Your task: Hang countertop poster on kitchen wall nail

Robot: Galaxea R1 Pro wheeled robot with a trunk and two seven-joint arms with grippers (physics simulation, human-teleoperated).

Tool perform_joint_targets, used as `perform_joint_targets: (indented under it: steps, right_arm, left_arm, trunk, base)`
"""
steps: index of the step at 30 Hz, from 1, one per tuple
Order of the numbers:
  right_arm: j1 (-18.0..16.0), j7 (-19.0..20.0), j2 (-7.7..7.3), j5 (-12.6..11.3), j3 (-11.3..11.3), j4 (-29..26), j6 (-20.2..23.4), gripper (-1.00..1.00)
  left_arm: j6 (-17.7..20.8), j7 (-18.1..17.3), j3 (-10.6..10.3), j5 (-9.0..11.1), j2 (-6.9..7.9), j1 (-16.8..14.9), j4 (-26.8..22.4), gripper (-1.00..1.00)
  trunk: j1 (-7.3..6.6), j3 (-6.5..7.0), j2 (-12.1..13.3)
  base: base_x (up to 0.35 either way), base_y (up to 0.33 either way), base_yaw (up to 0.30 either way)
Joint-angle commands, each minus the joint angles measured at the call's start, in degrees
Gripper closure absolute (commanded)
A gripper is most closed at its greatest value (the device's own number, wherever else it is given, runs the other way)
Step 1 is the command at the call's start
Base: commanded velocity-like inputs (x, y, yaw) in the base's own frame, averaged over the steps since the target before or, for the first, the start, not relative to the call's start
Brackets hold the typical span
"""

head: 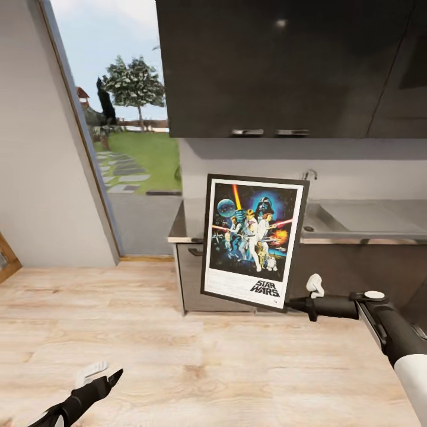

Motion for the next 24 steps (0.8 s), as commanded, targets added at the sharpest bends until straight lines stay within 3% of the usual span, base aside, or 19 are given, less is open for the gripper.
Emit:
perform_joint_targets:
  steps: [1, 18, 24]
  right_arm:
    - [-0.02, 0.44, 0.05, 0.31, -0.22, -0.13, 0.71, 1.0]
    - [0.02, 0.44, 0.07, 0.31, -0.22, -1.39, 0.74, 1.0]
    - [0.84, 0.44, 0.07, 0.31, -0.22, -4.1, 1.32, 1.0]
  left_arm:
    - [0.34, -0.53, 0.48, -0.52, -0.06, -0.1, -0.05, -1.0]
    - [0.32, -0.54, 0.45, -0.51, -0.06, -0.1, -0.05, -1.0]
    - [0.36, -0.57, 0.45, -0.51, -0.06, -0.1, -0.04, -1.0]
  trunk:
    - [0.04, -0.13, -0.14]
    - [0.04, -0.13, -0.14]
    - [0.04, -0.13, -0.14]
  base:
    - [0.0, 0.281, 0.292]
    - [0.0, 0.291, 0.292]
    - [0.01, 0.293, 0.292]
